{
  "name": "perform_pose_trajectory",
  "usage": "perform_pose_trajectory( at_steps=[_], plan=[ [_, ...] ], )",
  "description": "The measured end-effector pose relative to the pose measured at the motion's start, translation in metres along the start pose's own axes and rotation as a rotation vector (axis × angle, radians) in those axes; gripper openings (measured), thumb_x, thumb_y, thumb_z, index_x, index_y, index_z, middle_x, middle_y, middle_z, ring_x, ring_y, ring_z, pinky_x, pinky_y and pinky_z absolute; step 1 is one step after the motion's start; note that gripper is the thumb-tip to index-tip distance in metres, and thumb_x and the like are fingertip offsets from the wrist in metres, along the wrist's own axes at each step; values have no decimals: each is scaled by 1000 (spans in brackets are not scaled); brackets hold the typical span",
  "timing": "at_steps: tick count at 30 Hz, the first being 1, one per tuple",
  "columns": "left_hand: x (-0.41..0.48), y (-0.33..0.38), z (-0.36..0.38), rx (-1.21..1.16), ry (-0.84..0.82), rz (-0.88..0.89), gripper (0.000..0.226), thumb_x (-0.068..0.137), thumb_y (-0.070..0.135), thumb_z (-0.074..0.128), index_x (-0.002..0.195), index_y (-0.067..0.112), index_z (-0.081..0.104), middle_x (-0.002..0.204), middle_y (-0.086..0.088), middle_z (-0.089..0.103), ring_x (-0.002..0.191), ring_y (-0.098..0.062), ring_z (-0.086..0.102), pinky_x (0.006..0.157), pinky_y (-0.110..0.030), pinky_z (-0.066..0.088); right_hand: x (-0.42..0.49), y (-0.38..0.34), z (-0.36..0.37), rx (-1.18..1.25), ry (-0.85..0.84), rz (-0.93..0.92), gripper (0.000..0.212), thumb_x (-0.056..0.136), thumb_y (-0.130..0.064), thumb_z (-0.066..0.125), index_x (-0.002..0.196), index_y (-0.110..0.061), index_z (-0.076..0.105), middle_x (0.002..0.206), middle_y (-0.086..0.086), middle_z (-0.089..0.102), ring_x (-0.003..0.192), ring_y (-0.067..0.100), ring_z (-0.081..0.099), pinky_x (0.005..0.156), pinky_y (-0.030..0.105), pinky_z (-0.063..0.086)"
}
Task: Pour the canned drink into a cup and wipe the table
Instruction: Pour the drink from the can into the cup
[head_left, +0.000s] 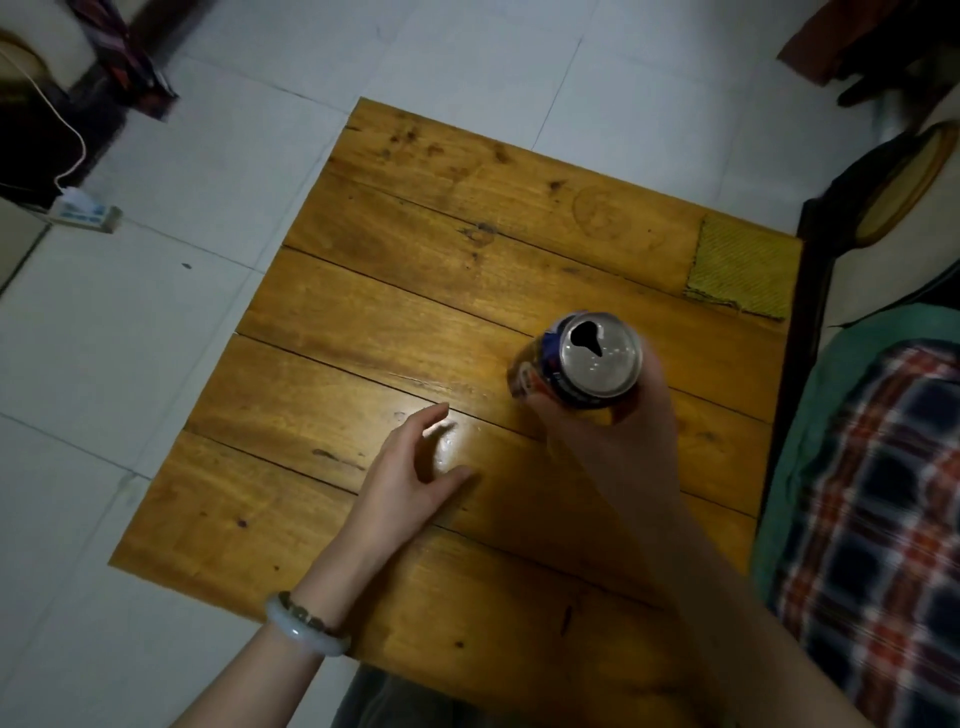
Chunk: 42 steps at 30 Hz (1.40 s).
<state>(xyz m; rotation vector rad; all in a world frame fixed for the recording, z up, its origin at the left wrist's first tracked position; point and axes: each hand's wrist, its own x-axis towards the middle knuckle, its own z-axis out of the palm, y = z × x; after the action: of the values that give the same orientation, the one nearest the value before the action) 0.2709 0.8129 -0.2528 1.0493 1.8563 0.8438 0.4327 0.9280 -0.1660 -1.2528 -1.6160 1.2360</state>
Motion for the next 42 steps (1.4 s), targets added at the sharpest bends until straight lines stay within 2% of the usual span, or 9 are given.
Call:
perform_pose_trajectory(
  at_steps=[2,9,14,18,22,29,34,38,42],
  plan=[
    [-1,9,12,-9,-29,17,63,76,31,74,131,35,43,133,14,50,125,0,42,105,-31,39,-6,1,-30,-1,8,4,64,60,-26,87,111,-29,49,102,-25,57,96,-4,59,76,16,50],
    [-19,52,77,-187,-199,74,60,73,30,57,132,22,47,132,9,53,123,1,45,105,-25,37,-23,33,-102,-239,17,42,80,57,-53,80,123,-22,48,116,-25,52,111,-3,52,91,22,47],
    [-34,71,119,-398,-354,-38,64,74,9,48,124,46,34,130,27,42,120,19,38,99,-6,31,-40,63,-120,-328,-35,111,72,60,-24,85,122,-23,48,115,-28,49,110,-3,50,95,25,44],
    [-34,67,142,-527,-412,-120,70,69,-2,44,126,39,39,131,21,46,123,9,43,100,-16,38,-46,84,-121,-368,-89,149,74,59,-18,86,121,-29,47,113,-28,49,104,-15,48,87,6,38],
    [-34,67,152,-620,-427,-187,77,72,-24,37,128,29,40,126,19,48,112,19,46,90,-6,38,-46,95,-117,-379,-146,137,72,61,-23,85,113,-46,41,112,-32,49,106,-19,46,85,2,38],
    [-30,56,160,-702,-405,-276,73,61,-2,44,122,39,46,127,14,54,120,0,50,89,-21,45,-43,108,-114,-481,-257,93,69,63,-27,84,123,-17,50,117,-10,55,112,6,52,93,28,48],
    [-30,51,161,-710,-424,-288,77,57,-4,41,121,38,46,125,15,55,112,7,53,90,-20,46,-40,106,-111,-534,-297,74,68,64,-28,84,121,-20,48,114,-11,51,111,9,51,90,25,47],
    [-31,48,158,-717,-438,-312,77,57,-2,42,122,38,47,124,15,56,114,6,52,86,-17,45,-37,102,-104,-555,-334,70,64,65,-27,83,115,-31,43,104,-26,44,103,6,48,85,20,42],
    [-32,46,155,-735,-420,-365,75,54,0,43,120,36,49,122,11,58,112,1,54,91,-22,44,-33,109,-100,-606,-390,100,63,64,-36,82,116,-21,51,107,-8,53,102,13,52,87,34,50]
  ],
)
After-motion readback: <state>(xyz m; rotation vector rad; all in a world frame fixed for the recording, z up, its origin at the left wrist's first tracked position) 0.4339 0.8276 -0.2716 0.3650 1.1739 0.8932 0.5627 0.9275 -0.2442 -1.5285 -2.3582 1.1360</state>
